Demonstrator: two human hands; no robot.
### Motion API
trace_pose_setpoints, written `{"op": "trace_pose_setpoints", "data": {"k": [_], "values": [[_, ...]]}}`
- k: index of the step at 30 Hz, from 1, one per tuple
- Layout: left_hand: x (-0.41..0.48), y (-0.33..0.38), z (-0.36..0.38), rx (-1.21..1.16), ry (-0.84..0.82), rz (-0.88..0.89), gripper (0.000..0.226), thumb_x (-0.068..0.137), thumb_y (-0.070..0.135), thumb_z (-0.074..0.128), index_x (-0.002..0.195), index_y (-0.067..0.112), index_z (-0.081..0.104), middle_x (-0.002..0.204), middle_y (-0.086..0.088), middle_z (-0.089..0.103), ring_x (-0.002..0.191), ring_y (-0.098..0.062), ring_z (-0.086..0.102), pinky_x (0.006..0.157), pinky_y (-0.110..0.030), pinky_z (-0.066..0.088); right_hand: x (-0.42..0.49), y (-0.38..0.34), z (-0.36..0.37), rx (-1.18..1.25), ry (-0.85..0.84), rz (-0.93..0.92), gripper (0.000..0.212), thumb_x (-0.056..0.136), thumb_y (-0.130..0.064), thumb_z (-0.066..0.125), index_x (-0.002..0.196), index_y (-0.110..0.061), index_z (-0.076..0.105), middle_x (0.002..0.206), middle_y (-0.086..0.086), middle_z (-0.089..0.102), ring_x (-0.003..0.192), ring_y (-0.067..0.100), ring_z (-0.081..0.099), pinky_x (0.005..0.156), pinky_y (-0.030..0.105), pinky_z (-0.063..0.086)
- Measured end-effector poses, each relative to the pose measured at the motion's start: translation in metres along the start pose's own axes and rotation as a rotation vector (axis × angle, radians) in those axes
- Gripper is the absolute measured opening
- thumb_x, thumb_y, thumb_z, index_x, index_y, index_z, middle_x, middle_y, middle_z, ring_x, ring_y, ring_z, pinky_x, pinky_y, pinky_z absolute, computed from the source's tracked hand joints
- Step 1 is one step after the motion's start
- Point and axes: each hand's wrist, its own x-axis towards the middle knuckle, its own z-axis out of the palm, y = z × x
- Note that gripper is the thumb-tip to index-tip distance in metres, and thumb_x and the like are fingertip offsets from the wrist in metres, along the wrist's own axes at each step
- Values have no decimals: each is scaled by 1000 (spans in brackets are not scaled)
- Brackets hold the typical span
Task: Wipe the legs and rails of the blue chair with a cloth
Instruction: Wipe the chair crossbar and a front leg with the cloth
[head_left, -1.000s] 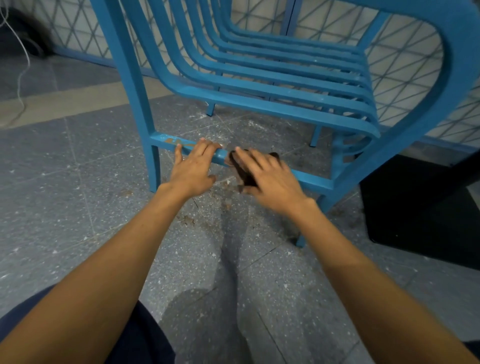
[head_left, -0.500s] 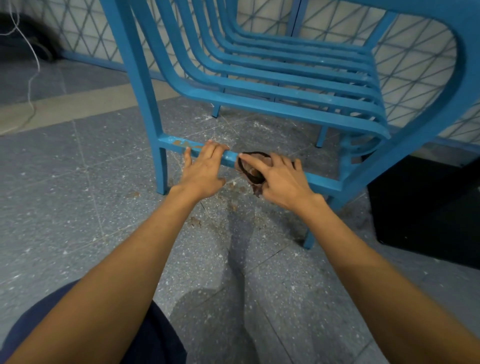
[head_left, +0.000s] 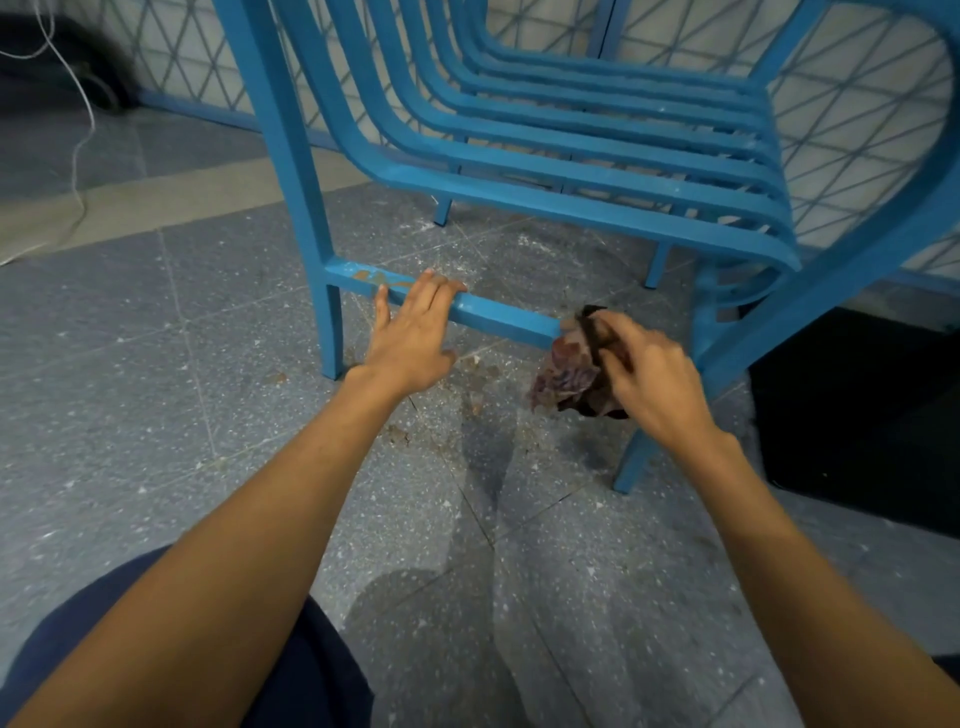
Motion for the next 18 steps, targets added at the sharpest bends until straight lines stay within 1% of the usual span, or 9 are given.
{"op": "trace_pose_setpoints", "data": {"k": [2, 4, 6, 7, 9, 10, 12, 14, 18], "values": [[0, 0, 0, -4, 7, -1, 76, 85, 19, 65, 146, 22, 20, 154, 3, 17, 148, -15, -2, 114, -55, -9, 12, -11, -6, 99, -36, 167, 29, 95, -24, 43, 123, -21, 50, 114, 16, 64, 104, 41, 58, 81, 44, 43], [0, -1, 1, -16, 11, 1, 76, 85, 21, 65, 146, 23, 20, 155, 3, 17, 147, -15, -2, 114, -56, -8, 31, -35, -3, 125, -134, 301, 33, 97, -34, 35, 122, -19, 50, 120, 16, 61, 111, 39, 55, 93, 47, 38], [0, -1, 2, -34, 5, 5, 76, 85, 22, 65, 146, 23, 19, 156, 2, 16, 147, -15, -3, 114, -57, -8, 44, -62, 11, 49, -266, 278, 44, 95, -47, 28, 123, -19, 48, 127, 14, 56, 121, 37, 48, 105, 56, 25], [0, -2, 2, -36, -3, -1, 77, 85, 21, 63, 147, 21, 18, 157, 1, 14, 147, -15, -4, 115, -57, -8, 48, -74, 20, -7, -327, 233, 51, 92, -56, 26, 126, -22, 45, 132, 13, 52, 124, 39, 43, 105, 59, 20], [1, -2, 4, -23, -26, -14, 79, 86, 19, 61, 149, 17, 13, 158, -1, 11, 147, -16, -6, 115, -58, -7, 50, -87, 34, -134, -373, 173, 70, 81, -77, 26, 132, -29, 38, 140, 12, 45, 127, 43, 37, 101, 61, 19], [1, -3, 4, -21, -21, -13, 80, 86, 21, 61, 150, 17, 13, 158, -2, 12, 147, -16, -6, 115, -58, -7, 48, -87, 38, -194, -341, 145, 76, 78, -82, 28, 133, -31, 37, 139, 12, 45, 126, 43, 39, 100, 61, 22], [1, -4, 6, -31, 0, 3, 79, 85, 26, 64, 148, 20, 16, 157, 0, 14, 147, -16, -5, 115, -59, -7, 42, -76, 39, -268, -211, 49, 69, 82, -75, 37, 135, -31, 35, 134, 10, 51, 120, 40, 46, 97, 55, 30], [2, -5, 7, -39, 11, 12, 80, 83, 24, 66, 147, 23, 18, 156, 1, 16, 148, -16, -4, 114, -60, -7, 31, -56, 36, -267, -118, -30, 58, 89, -58, 48, 138, -33, 32, 129, 7, 55, 116, 35, 50, 96, 50, 35], [1, -8, 5, -15, 4, 28, 81, 83, 21, 67, 147, 25, 17, 156, 3, 16, 148, -15, -3, 114, -60, -9, 2, -9, 15, -209, -9, -2, 53, 89, -36, 59, 138, -33, 38, 129, 3, 57, 114, 34, 53, 98, 46, 36]]}}
